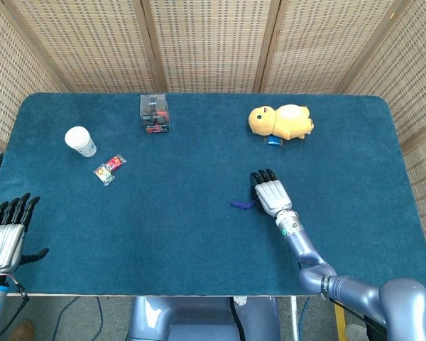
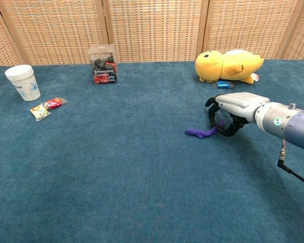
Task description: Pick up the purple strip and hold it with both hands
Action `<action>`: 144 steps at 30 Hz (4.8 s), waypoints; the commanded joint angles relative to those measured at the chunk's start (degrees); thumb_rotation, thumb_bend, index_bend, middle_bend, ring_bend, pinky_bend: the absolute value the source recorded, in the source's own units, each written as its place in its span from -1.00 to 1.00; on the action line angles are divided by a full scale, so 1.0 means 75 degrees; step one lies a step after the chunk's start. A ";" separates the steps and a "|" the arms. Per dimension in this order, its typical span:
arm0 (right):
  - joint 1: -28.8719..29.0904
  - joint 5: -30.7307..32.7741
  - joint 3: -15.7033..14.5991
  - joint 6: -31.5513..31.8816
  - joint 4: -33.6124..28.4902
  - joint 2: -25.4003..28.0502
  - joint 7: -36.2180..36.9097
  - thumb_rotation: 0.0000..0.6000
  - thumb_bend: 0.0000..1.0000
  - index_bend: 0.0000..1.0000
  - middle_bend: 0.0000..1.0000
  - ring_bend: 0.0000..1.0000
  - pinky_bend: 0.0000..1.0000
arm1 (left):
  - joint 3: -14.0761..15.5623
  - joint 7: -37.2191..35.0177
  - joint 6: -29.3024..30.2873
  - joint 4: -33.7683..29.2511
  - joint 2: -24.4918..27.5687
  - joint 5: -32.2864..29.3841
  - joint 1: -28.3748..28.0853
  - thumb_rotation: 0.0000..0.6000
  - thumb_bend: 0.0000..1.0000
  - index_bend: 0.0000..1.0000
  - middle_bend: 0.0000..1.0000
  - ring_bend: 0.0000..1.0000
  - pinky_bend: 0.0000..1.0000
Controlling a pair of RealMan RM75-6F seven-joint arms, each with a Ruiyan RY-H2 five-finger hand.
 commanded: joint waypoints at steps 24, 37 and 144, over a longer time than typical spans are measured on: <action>-0.0232 0.2173 0.1270 0.0080 -0.2900 0.1095 0.1168 1.00 0.29 0.31 -0.56 -1.00 -1.00 | -0.0030 -0.0107 -0.0170 -0.0011 0.0014 -0.0014 -0.0138 1.00 -1.00 -1.00 -1.00 -1.00 -1.00; 0.0157 0.4721 0.1930 -0.0159 -0.4094 0.1718 0.1494 1.00 0.29 0.33 -0.55 -1.00 -1.00 | -0.0361 -0.0152 -0.0905 0.0429 -0.0123 0.0726 -0.1083 1.00 -1.00 -1.00 -1.00 -1.00 -1.00; 0.1943 0.6757 0.2214 0.1080 -0.4023 0.0939 0.0808 1.00 0.29 0.36 -0.55 -1.00 -1.00 | -0.1973 0.1381 -0.2683 0.1538 -0.3820 -0.4272 -0.6414 1.00 -0.09 0.29 -1.00 -1.00 -1.00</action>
